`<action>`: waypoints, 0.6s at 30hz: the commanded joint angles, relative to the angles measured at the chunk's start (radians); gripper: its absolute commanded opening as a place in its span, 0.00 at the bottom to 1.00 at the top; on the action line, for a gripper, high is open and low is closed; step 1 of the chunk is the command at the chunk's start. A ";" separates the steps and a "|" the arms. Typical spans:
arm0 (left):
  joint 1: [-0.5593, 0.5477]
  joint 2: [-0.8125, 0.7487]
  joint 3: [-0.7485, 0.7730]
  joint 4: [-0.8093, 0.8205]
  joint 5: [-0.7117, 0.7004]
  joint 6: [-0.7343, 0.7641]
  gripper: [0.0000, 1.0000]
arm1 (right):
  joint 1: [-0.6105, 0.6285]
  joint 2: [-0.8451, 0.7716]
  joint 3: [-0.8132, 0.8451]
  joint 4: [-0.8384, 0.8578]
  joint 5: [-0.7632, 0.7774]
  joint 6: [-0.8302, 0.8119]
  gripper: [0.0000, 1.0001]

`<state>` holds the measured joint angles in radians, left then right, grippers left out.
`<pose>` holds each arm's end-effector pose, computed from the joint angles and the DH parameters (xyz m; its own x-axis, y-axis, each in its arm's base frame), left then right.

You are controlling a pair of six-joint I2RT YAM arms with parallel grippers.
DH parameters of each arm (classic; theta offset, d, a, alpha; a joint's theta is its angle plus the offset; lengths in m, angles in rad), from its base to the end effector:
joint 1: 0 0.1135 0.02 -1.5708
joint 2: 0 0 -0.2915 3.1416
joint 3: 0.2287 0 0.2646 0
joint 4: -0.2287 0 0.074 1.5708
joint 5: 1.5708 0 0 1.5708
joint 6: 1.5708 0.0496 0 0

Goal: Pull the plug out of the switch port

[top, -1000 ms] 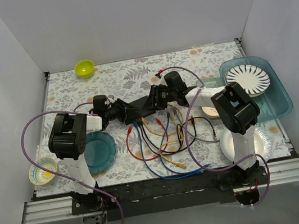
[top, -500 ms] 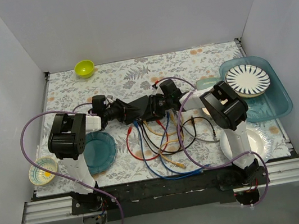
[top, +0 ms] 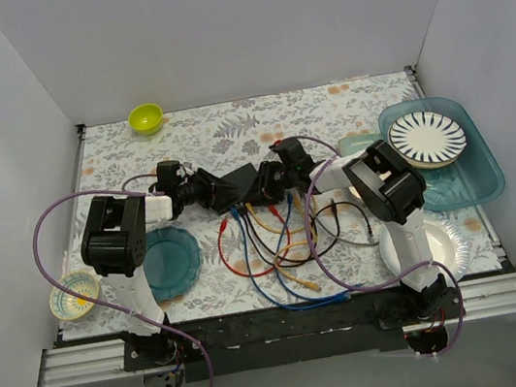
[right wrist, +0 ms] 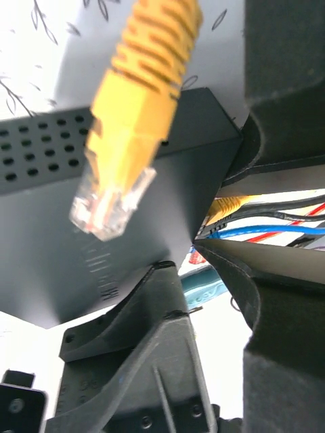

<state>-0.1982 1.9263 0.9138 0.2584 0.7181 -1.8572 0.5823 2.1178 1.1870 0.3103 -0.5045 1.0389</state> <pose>0.3760 -0.1088 0.1237 -0.4037 -0.6557 0.6380 -0.8186 -0.0526 -0.5719 0.3787 0.2780 0.1233 -0.9443 0.2816 -0.1704 0.0078 0.5367 0.8437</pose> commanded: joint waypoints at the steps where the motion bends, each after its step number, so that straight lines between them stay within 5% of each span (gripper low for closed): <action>1: 0.003 -0.021 -0.015 -0.071 -0.037 0.038 0.35 | -0.009 0.027 0.033 0.038 0.077 0.046 0.38; 18: 0.005 -0.023 -0.035 -0.036 -0.005 0.009 0.36 | -0.007 0.065 0.017 0.052 0.038 0.020 0.01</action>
<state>-0.1974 1.9263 0.9115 0.2630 0.7261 -1.8561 0.5812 2.1498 1.2118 0.3264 -0.5041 1.0737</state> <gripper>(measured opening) 0.355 0.217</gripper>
